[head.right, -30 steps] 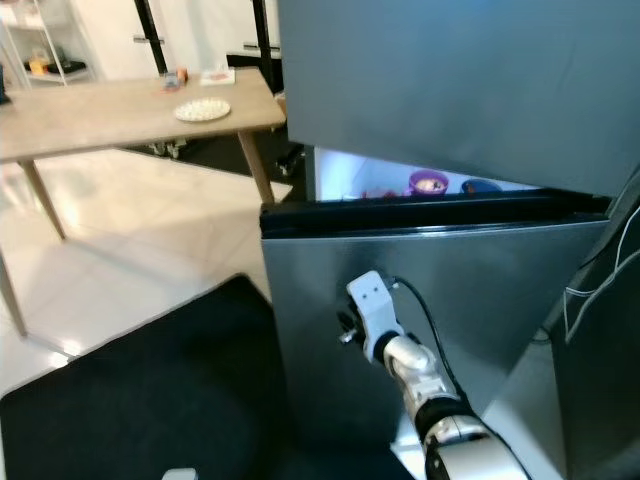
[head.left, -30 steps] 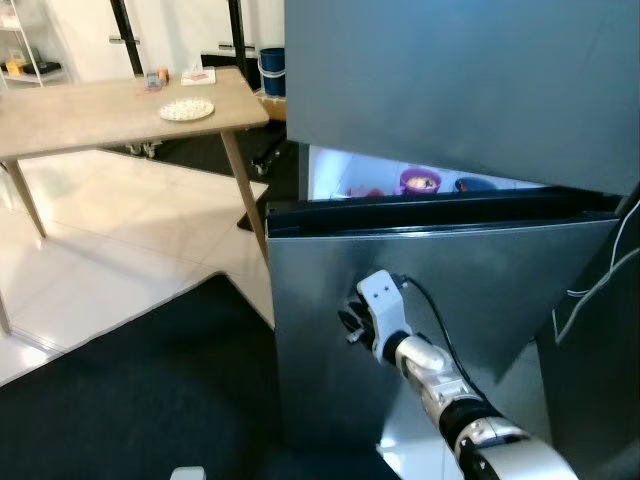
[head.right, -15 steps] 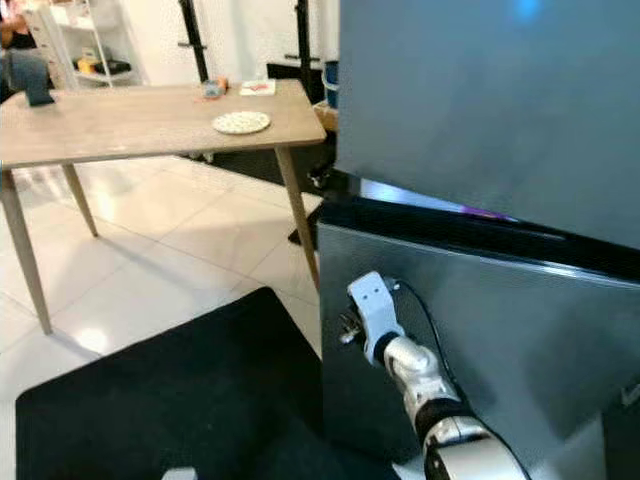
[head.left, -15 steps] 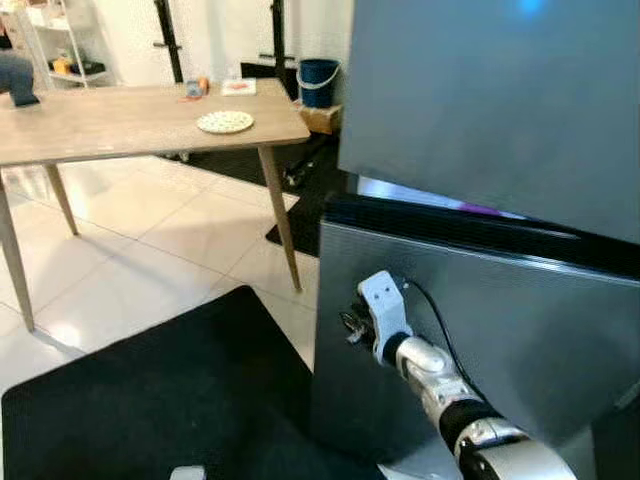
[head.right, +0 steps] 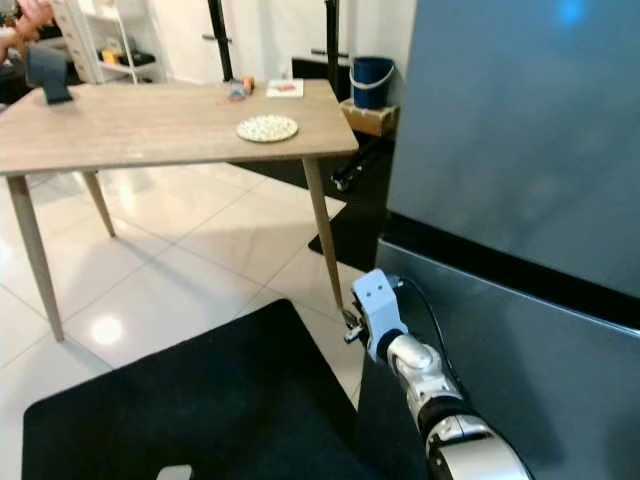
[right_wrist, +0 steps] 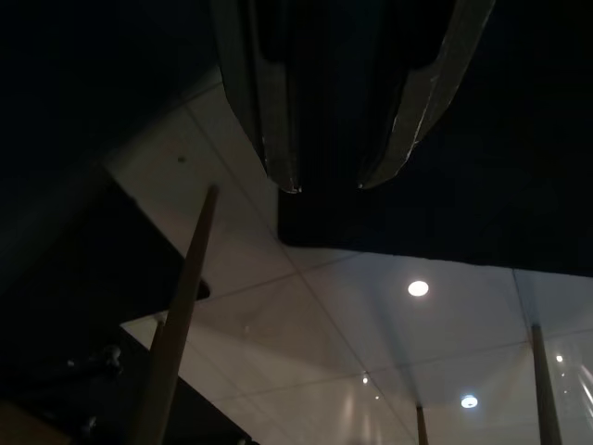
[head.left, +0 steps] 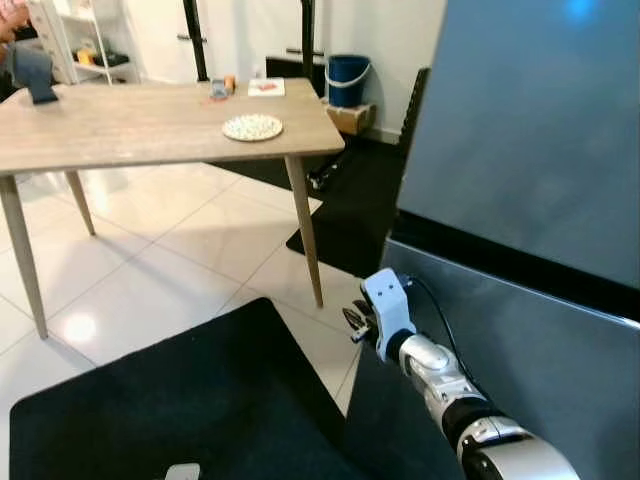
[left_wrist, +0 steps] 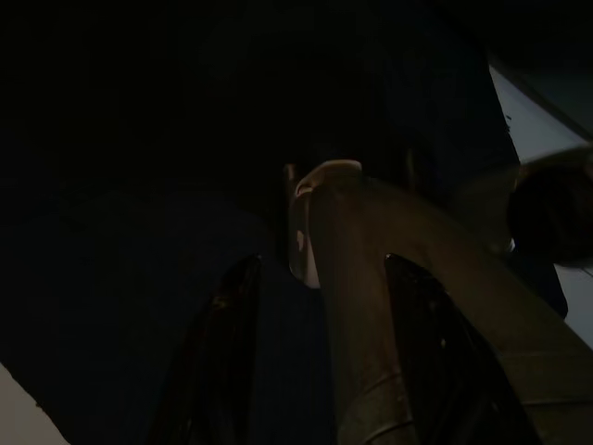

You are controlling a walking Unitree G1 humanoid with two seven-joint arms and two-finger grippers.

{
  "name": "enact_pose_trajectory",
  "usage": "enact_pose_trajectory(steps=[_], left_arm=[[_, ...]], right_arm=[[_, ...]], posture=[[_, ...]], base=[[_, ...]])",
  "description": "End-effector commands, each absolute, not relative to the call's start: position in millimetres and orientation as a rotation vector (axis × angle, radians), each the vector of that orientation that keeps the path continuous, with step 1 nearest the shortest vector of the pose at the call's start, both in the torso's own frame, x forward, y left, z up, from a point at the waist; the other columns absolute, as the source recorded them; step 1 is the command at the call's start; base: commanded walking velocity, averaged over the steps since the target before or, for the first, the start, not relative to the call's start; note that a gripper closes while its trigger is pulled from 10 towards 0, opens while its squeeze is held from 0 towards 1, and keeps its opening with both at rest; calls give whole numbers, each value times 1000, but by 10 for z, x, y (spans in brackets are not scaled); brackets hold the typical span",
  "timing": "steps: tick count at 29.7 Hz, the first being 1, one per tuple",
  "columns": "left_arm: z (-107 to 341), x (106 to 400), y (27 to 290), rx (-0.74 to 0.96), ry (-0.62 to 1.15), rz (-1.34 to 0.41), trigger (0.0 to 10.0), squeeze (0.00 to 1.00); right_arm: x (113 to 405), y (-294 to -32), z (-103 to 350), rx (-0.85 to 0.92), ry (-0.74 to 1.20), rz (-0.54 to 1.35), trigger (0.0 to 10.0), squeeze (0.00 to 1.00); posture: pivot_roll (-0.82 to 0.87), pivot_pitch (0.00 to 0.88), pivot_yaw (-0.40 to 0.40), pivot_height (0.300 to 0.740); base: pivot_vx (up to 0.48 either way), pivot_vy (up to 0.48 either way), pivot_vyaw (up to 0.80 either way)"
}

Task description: Restocking fridge

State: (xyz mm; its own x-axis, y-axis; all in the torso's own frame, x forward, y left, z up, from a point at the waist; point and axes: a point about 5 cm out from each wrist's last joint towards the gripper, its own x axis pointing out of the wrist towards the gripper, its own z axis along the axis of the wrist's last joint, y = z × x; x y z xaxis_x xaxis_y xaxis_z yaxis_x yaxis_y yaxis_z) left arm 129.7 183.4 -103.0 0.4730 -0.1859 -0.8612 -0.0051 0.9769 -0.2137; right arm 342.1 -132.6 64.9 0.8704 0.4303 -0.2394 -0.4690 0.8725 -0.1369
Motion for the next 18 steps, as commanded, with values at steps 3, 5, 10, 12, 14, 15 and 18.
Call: enact_pose_trajectory(steps=[3,5,10,12,14,15,18], left_arm=[[-1070,1180,1827,-206,1119,-113,10000,0],[-1071,1177,1823,-206,1120,-114,10000,0],[-1074,1171,1815,-206,1121,-116,10000,0],[-1074,1170,1811,-207,1121,-116,10000,0],[-1074,1169,1811,-207,1121,-117,10000,0],[-1075,1169,1811,-207,1121,-116,10000,0],[-1076,1166,1808,-206,1122,-117,10000,0]], right_arm=[[3405,-1349,623,-191,213,463,10000,0],[3405,-1355,623,-192,213,461,10000,0],[3408,-1373,625,-200,212,452,10000,0],[3431,-1419,649,-219,206,420,10000,0],[3436,-1428,654,-222,205,414,10000,0],[3446,-1447,665,-227,202,398,10000,0],[3487,-1521,716,-242,188,341,10000,0]], posture=[[-30,32,20,740],[-30,33,20,740],[-29,33,18,740],[-29,33,18,740],[-29,33,18,740],[-29,33,18,740],[-28,34,17,740]], base=[[0,0,0],[0,0,0],[0,0,0],[0,0,0],[0,0,0],[0,0,0],[0,0,0]])
